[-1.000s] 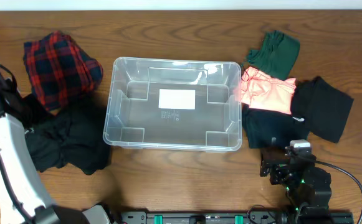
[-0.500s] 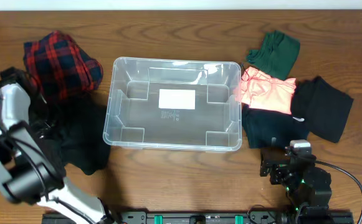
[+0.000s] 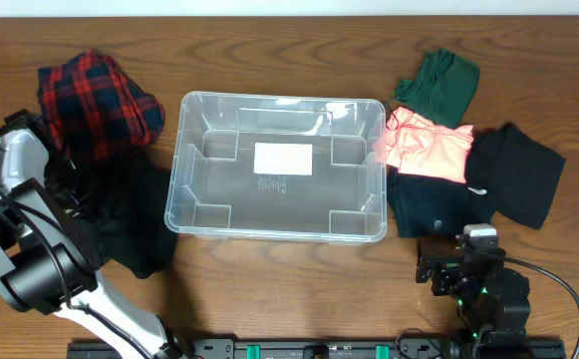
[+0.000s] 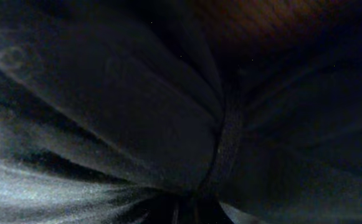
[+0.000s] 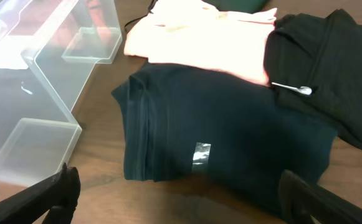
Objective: Pack container
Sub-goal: 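Close the left gripper on the black garment's center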
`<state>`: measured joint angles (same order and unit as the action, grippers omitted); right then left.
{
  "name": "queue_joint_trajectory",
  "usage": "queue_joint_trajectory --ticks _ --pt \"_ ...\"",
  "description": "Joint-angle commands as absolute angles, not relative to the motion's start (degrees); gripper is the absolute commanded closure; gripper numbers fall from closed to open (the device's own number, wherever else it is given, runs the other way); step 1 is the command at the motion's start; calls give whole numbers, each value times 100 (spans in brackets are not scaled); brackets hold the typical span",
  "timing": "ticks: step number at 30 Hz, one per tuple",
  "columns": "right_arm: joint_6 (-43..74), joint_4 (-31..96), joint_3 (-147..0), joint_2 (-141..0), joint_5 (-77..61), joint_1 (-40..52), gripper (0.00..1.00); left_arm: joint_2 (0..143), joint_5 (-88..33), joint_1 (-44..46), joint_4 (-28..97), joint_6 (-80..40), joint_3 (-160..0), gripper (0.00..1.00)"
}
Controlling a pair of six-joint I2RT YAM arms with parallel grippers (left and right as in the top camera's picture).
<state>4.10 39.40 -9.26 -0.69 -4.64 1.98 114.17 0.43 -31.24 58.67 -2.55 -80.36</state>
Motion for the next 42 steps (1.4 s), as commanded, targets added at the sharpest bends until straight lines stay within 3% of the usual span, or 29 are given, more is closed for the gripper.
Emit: queue_joint_trajectory --ticks 1,14,27,29,31,35,42 --pt "467 3988 -919 -34 -451 156 1 11321 -305 -3085 6003 -222 -7920 94" --pt "467 3988 -919 -34 -451 156 1 8659 -213 -3085 5953 -60 -7940 94" --pt "467 3988 -919 -34 -451 156 1 8897 259 -3055 6045 -368 -7655 93" --pt "467 3988 -919 -34 -451 156 1 9164 259 -2989 6045 -368 -7620 86" --pt "467 3988 -919 -34 -451 156 1 9478 259 -2880 6040 -368 -7620 62" --pt "467 3988 -919 -34 -451 156 1 10033 261 -2685 6040 -368 -7618 35" --pt "467 3988 -919 -34 -451 156 1 10971 259 -2644 5883 -368 -7618 33"
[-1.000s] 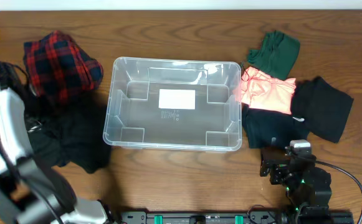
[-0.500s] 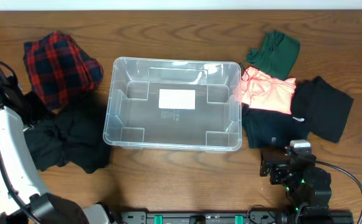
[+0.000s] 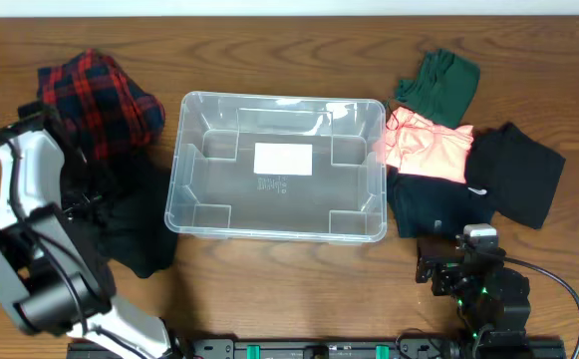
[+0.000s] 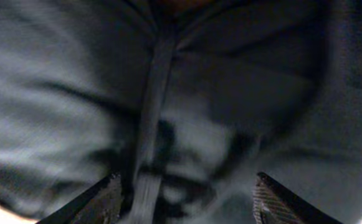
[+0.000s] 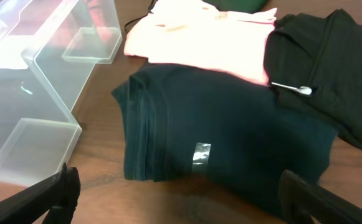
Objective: Pack container
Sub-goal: 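Close the left gripper on the black garment's center, then lift the black garment with the left gripper toward the container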
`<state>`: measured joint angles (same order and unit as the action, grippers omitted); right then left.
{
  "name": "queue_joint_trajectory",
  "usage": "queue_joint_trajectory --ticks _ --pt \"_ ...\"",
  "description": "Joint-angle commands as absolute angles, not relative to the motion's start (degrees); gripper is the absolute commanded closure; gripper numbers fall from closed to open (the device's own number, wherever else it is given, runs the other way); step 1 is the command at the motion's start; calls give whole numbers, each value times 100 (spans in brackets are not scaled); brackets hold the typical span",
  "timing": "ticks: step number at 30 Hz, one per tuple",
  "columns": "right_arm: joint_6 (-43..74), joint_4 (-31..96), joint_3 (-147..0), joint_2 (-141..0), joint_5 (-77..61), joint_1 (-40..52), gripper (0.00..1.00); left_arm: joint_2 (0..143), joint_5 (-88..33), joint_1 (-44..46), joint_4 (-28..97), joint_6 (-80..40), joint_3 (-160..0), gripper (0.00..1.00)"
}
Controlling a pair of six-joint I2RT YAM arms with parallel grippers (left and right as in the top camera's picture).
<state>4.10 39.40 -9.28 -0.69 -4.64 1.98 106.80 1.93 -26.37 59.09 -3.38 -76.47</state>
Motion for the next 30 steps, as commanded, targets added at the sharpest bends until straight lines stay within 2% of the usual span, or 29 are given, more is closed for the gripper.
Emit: queue_joint_trajectory --ticks 1,3,5,6,8,9,18,30 --pt "467 3988 -919 -34 -451 156 1 11126 259 -2644 5854 -368 -7618 36" --pt "467 3988 -919 -34 -451 156 1 11397 259 -2646 5791 -370 -7618 45" --pt "467 3988 -919 -34 -451 156 1 11651 259 -2644 5749 -368 -7618 60" --pt "467 3988 -919 -34 -451 156 1 11784 259 -2644 5723 -370 -7618 71" --pt "467 3988 -919 -34 -451 156 1 11942 257 -2644 5680 -368 -7618 81" --pt "467 3988 -919 -34 -451 156 1 12005 259 -2644 5666 -368 -7618 94" --pt "467 3988 -919 -34 -451 156 1 11583 377 -2644 6038 -370 -7793 94" --pt "467 3990 -919 -34 -451 156 1 9065 862 -2644 6250 -368 -7964 94"
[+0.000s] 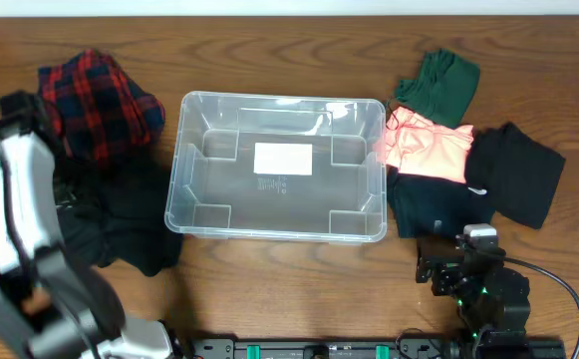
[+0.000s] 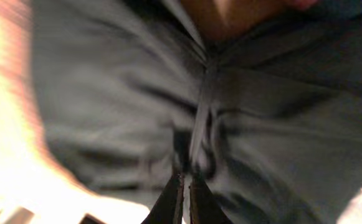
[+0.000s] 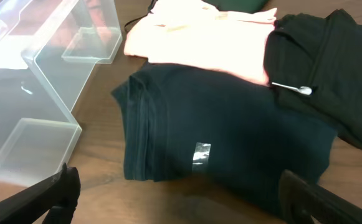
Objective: Pack container
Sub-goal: 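Lift the black garment with the left gripper toward the container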
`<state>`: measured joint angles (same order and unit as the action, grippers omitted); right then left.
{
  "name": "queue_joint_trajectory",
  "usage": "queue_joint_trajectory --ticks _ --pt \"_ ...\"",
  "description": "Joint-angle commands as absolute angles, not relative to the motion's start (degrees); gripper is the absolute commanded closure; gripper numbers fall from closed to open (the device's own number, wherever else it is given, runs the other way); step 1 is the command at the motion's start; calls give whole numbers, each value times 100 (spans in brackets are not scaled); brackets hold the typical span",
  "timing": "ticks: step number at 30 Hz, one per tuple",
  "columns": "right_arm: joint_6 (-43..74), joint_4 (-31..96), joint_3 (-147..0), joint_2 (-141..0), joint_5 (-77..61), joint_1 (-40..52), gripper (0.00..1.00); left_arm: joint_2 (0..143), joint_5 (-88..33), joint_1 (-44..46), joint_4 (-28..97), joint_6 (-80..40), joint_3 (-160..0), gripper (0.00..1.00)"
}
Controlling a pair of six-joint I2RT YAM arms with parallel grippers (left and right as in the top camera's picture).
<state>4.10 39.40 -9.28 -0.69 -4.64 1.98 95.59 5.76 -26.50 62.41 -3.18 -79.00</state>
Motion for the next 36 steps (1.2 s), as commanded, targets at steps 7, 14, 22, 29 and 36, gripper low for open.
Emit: queue_joint_trajectory --ticks 7,14,22,29,36 --pt "467 3988 -919 -34 -451 156 1 8678 864 -2644 6250 -370 -7964 94" --pt "467 3988 -919 -34 -451 156 1 8691 860 -2742 6119 -386 -7964 38" --pt "467 3988 -919 -34 -451 156 1 8768 -390 -4005 5636 -622 -7964 16" --pt "467 3988 -919 -34 -451 156 1 9564 -2547 -5426 5594 -14 -7902 15" --pt "467 3988 -919 -34 -451 156 1 10556 -3059 -6086 5516 613 -7885 15"
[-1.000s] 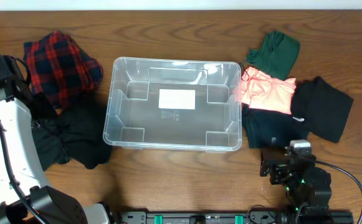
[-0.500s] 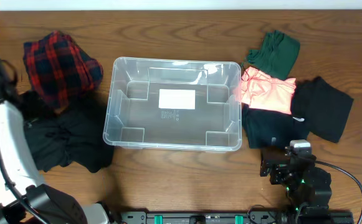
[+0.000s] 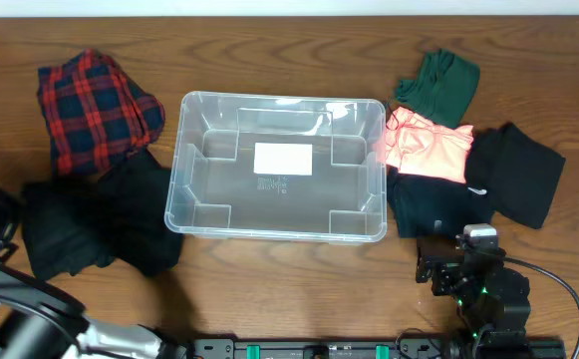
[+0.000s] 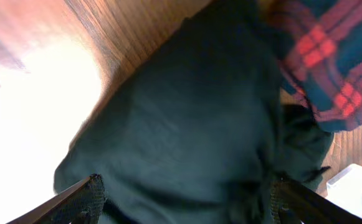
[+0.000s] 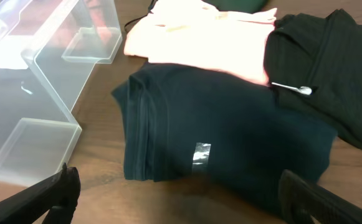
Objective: Pack container
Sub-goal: 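Lift the black garment with the left gripper toward the container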
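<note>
The clear plastic container (image 3: 277,166) stands empty mid-table. Left of it lies a black garment (image 3: 95,227), spread out, with a red-and-blue plaid garment (image 3: 95,105) behind it. My left gripper (image 4: 187,194) hangs open above the black garment (image 4: 181,124), holding nothing, at the table's far left edge. My right gripper (image 5: 181,200) rests open near the front edge, just short of a folded dark teal garment (image 5: 224,140). Beyond that lie a pink garment (image 5: 199,37) and a black one (image 5: 330,68).
A green garment (image 3: 438,82) lies at the back right, behind the pink garment (image 3: 427,148). The container's corner (image 5: 37,74) stands left of the right gripper. Bare wooden table (image 3: 289,279) runs along the front.
My left gripper was shut on a fold of the black garment and is now open, farther left at the table's edge. The black garment now reaches farther left. The right arm is unchanged.
My left gripper was first pressed into the black garment beside the plaid one. Then its jaws stood open on the cloth, then shut on a fold. Now it has let go and the garment lies stretched leftward. The right arm stayed still throughout.
</note>
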`<state>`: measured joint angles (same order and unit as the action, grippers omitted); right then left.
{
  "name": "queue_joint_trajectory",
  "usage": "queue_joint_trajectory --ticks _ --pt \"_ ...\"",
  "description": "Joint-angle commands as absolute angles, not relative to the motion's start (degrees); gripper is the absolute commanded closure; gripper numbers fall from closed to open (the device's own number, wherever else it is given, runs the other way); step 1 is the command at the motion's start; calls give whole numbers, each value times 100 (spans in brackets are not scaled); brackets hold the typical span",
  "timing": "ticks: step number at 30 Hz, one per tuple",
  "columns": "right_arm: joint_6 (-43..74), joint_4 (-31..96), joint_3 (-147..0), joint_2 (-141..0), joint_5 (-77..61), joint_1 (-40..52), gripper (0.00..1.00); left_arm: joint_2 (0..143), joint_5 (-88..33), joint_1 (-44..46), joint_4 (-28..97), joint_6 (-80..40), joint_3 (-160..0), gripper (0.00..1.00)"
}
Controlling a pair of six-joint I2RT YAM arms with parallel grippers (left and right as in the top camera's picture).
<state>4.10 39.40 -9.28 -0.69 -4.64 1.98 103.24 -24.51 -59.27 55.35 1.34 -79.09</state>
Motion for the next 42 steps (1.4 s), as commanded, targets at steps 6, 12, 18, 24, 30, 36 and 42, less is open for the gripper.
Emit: queue_joint_trajectory --ticks 6,12,18,24,30,36,42 --pt "464 3988 -919 -34 -451 156 1 11000 -3284 -6261 5319 956 -7883 14" --pt "467 3988 -919 -34 -451 156 1 11299 -3382 -6191 5155 1205 -7881 14" --pt "467 3988 -919 -34 -451 156 1 11382 -3063 -6318 4956 1197 -7881 14" --pt "467 3988 -919 -34 -451 156 1 11384 -3085 -6501 4779 1229 -7878 15" --pt "467 3988 -919 -34 -451 156 1 11504 -3586 -6453 4591 1708 -7852 14" --pt "467 3988 -919 -34 -451 156 1 11968 -3946 -6114 4613 1953 -7843 14" --pt "467 3988 -919 -34 -451 156 1 12280 -4023 -5979 4609 1970 -7843 30"
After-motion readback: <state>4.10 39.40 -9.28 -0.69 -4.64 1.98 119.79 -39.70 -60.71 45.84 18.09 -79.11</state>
